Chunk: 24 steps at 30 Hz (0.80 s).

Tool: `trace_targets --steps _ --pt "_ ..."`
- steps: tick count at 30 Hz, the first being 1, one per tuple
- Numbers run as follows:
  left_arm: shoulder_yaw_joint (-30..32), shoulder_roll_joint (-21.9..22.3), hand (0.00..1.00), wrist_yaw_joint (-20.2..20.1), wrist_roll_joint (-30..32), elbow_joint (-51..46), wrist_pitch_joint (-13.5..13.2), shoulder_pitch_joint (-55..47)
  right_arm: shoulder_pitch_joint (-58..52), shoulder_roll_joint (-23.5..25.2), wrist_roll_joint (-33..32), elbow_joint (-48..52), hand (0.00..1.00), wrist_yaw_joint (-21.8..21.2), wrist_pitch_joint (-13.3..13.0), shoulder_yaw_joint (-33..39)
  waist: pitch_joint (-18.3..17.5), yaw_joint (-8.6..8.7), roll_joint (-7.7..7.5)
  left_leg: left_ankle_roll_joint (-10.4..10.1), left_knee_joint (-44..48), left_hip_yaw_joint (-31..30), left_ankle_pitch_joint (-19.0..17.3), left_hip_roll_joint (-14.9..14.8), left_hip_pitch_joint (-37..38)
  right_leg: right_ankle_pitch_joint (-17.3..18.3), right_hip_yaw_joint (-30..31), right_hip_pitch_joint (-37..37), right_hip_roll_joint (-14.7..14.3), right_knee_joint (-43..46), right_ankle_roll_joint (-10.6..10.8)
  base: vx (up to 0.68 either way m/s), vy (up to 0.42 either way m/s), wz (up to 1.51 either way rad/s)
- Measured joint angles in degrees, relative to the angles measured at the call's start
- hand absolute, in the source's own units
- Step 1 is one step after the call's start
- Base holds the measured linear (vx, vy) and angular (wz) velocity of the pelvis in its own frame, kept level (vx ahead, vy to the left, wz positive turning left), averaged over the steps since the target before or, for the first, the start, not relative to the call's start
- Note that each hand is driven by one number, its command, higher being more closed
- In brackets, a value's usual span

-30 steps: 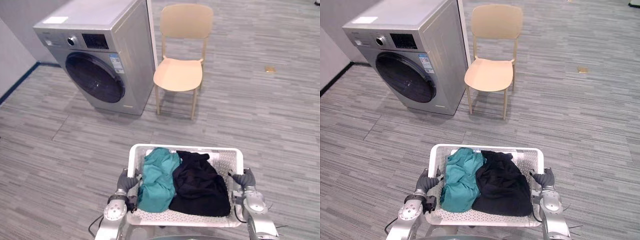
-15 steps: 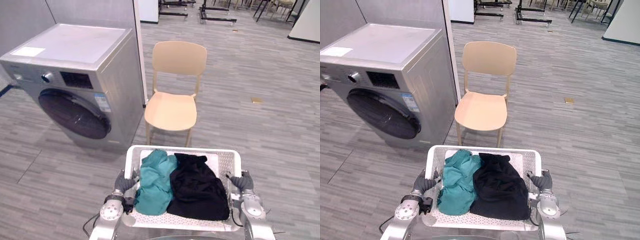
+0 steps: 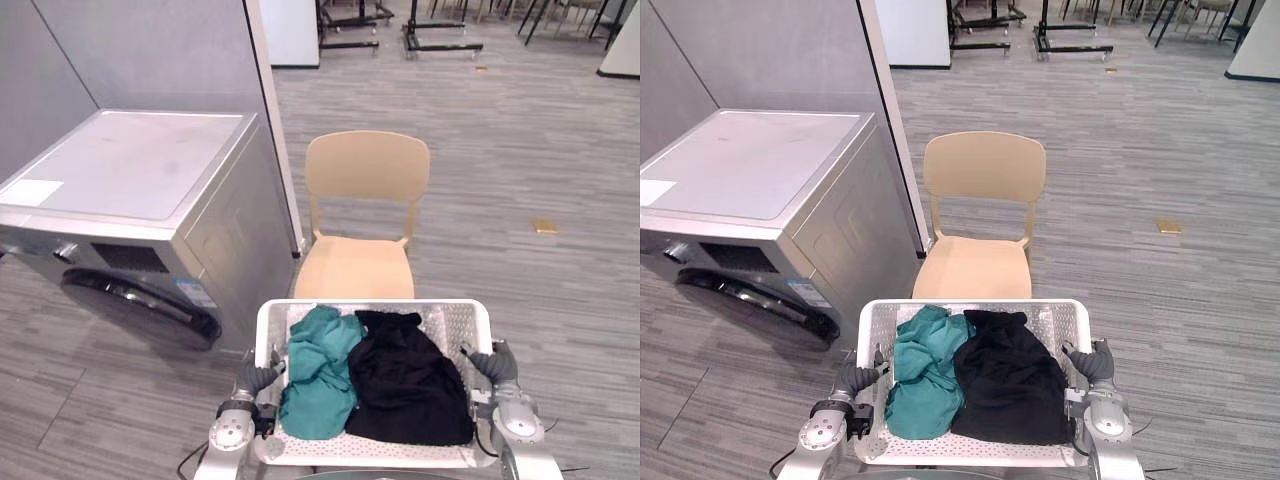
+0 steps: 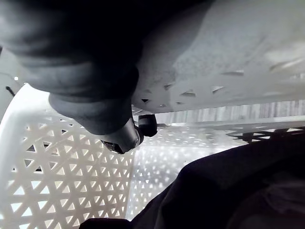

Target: Pick up the laundry basket with both hands and put the clothes into the washing machine.

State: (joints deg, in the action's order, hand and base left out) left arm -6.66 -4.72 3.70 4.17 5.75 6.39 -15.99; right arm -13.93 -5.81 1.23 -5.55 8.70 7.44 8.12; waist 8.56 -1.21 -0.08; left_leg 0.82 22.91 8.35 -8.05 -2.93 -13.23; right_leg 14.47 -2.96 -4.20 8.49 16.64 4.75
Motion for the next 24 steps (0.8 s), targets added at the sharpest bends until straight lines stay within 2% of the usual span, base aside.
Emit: trace_targets --steps 2,3,4,5,6,9,10,11,12,13,14,16,17,19,20,21,22,24 --pt "-0.16 -0.09 1.00 -0.01 0.00 -0.01 0.00 -0.34 -0.09 0.40 0.46 0.00 1.00 -0.10 0.03 0.12 0.32 -0.01 -0.46 1.14 0.54 2.04 -2.52 0.93 1.64 -0.13 1.70 2.94 1.69 7.63 2.27 0.24 0.256 -0.41" --pt "-0.17 -0.26 1.00 0.00 0.01 -0.05 0.02 -0.41 -0.09 0.55 0.76 0.00 1.00 -0.10 0.03 0.11 0.68 0.18 -0.67 1.79 1.06 3.16 -4.04 1.60 3.52 -0.95 2.85 6.11 2.86 16.15 4.64 0.21 0.222 -0.36" --pt "-0.16 -0.81 1.00 0.06 0.02 -0.28 0.01 -0.26 -0.09 0.94 1.25 -0.01 1.00 -0.06 0.03 0.11 1.12 0.42 -0.82 2.65 1.24 3.59 -5.33 2.05 5.37 -1.38 3.97 9.77 3.94 24.58 5.90 0.26 0.243 -0.31" --pt "-0.14 -1.43 1.00 0.17 0.03 -0.40 0.01 -0.10 -0.10 1.38 1.52 0.00 1.00 -0.02 0.03 -0.12 1.22 0.50 -0.79 2.88 1.26 3.92 -6.39 2.08 6.73 -0.84 4.73 12.83 3.57 30.01 5.44 0.18 0.150 -0.18" --pt "-0.14 -1.62 1.00 0.24 0.03 -0.66 0.02 -0.11 -0.07 1.59 1.63 0.06 1.00 0.03 0.02 -0.20 1.28 0.48 -0.73 3.07 1.18 3.97 -6.93 2.06 7.34 -0.43 4.49 14.24 3.33 31.55 5.53 0.16 0.099 -0.15" --pt "-0.15 -2.17 1.00 0.59 0.53 -1.22 0.00 0.29 0.14 1.88 1.65 0.31 1.00 0.13 0.01 -0.30 1.26 0.47 -0.79 3.46 1.39 3.62 -8.76 2.03 8.21 1.54 3.78 18.87 1.57 30.59 4.22 0.15 0.001 0.11" --pt "-0.16 -2.17 1.00 0.93 0.58 -1.22 0.00 0.71 0.21 1.88 1.64 0.33 1.00 0.22 -0.02 -0.32 1.27 0.50 -0.78 3.20 1.80 2.90 -9.05 2.00 8.14 1.83 3.01 19.71 0.91 27.59 3.57 0.16 -0.076 0.35" --pt "-0.18 -2.17 1.00 1.61 0.87 -1.24 0.01 1.22 0.23 1.82 1.63 0.36 1.00 1.17 -0.02 -1.04 1.22 0.50 -0.96 2.60 3.47 2.08 -10.08 1.95 7.60 1.48 2.95 19.47 -0.08 21.95 2.37 0.20 -0.101 0.37" --pt "-0.17 -2.18 1.00 1.75 1.00 -1.24 0.01 1.35 0.23 1.82 1.63 0.36 1.00 1.28 -0.03 -1.16 1.22 0.48 -1.01 2.36 4.13 1.94 -10.52 1.93 7.38 0.91 2.93 19.37 -0.19 20.68 1.82 0.17 -0.131 0.33" --pt "0.08 -2.27 1.00 2.34 1.12 -1.39 0.00 1.96 0.50 1.94 1.61 0.33 1.00 1.35 -0.05 -1.47 1.40 0.39 -1.72 1.42 7.27 1.88 -12.05 1.98 5.92 -1.05 2.85 19.34 -0.22 17.64 0.14 0.14 -0.147 0.17" --pt "0.12 -1.47 1.00 3.24 1.11 -1.25 0.04 3.02 1.66 1.64 1.60 0.09 1.00 1.48 0.02 -1.51 2.04 0.14 -0.53 0.82 9.68 1.31 -12.73 0.81 4.30 -0.65 1.96 19.51 -0.77 17.57 0.47 0.12 -0.135 0.19" --pt "0.09 -0.81 1.00 4.18 0.96 -1.26 0.01 5.12 3.62 0.47 1.59 0.16 1.00 2.54 0.02 -1.51 3.09 0.30 -0.23 0.76 10.38 1.41 -12.70 -0.06 2.25 -0.81 0.95 20.79 -1.16 17.35 0.20 0.07 -0.081 0.14" --pt "0.17 -0.60 1.00 4.71 0.84 -1.26 0.01 7.35 5.71 -0.10 1.58 0.16 1.00 3.44 0.01 -1.51 3.86 0.17 0.44 0.73 11.30 1.63 -12.68 -0.66 0.45 -1.25 0.91 22.44 -1.61 17.61 -0.50 0.03 -0.059 0.01" --pt "0.64 -0.62 1.00 6.77 0.27 -1.24 -0.02 12.08 9.68 -0.43 1.37 0.21 1.00 5.08 -0.09 -1.50 6.31 0.09 -0.15 0.72 13.15 2.51 -12.66 -1.25 -3.47 -1.41 1.12 26.03 -1.80 18.57 -0.73 -0.07 -0.029 -0.08" --pt "1.05 -0.66 1.00 8.11 -0.17 -1.04 -0.02 16.16 12.45 -0.82 0.92 0.26 1.00 6.36 -0.14 -1.49 7.22 0.17 -0.35 0.73 15.29 2.63 -12.64 -1.55 -7.98 -1.77 1.15 30.03 -1.82 19.71 -1.18 -0.13 -0.007 -0.04" --pt "1.35 -0.64 1.00 8.70 -0.21 -0.73 -0.03 18.23 13.84 -1.10 0.58 0.26 1.00 6.80 -0.14 -1.42 7.46 0.13 -0.36 0.73 16.28 2.84 -12.64 -1.81 -10.37 -2.06 1.13 32.25 -1.87 20.21 -1.42 -0.12 0.016 -0.03" --pt "2.38 -0.67 1.00 9.77 -0.78 -0.06 -0.04 22.81 17.20 -1.62 -0.12 0.26 1.00 7.86 -0.14 -1.35 9.71 -0.02 -0.30 0.73 17.41 3.07 -12.64 -2.01 -13.35 -2.50 1.24 34.75 -1.93 20.43 -1.29 -0.11 0.029 -0.06" --pt "3.98 -0.87 1.00 12.18 -1.41 2.41 -0.05 30.17 22.62 -1.97 -1.09 0.19 1.00 10.03 -0.14 -1.28 11.38 -0.03 -0.03 0.76 19.58 3.38 -12.60 -2.15 -19.00 -3.30 1.68 40.12 -1.85 21.46 -0.85 -0.17 0.058 -0.08"
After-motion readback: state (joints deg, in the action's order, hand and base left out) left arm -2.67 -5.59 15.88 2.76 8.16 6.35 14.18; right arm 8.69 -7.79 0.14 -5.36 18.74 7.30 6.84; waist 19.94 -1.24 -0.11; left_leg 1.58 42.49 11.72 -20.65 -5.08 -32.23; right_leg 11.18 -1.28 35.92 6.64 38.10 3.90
